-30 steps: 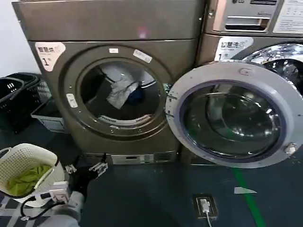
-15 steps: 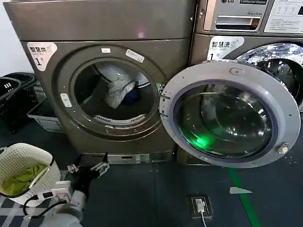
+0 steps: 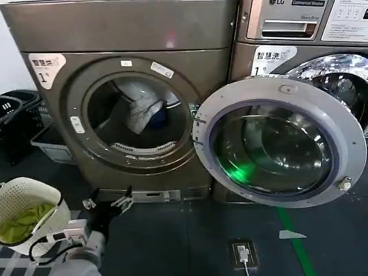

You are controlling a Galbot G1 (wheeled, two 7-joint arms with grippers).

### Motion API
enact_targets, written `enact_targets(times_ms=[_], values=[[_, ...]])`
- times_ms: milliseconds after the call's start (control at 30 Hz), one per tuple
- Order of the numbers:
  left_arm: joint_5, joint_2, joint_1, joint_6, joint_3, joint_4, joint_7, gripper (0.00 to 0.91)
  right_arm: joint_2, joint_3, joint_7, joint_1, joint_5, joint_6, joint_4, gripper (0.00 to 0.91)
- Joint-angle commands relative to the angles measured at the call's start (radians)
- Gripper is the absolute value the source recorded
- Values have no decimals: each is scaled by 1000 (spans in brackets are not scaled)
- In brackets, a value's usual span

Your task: Grasp the clothes from the dryer.

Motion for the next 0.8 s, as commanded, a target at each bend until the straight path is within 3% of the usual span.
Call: enact_targets(times_ms=[33,800], values=[[4,4,1,-1,-1,-5,0,907,0,0,-1,-1,2,2,1,907],[5,5,-4,-1,-15,-3,1,907,2,-13,-3,12,1,4,7,907]])
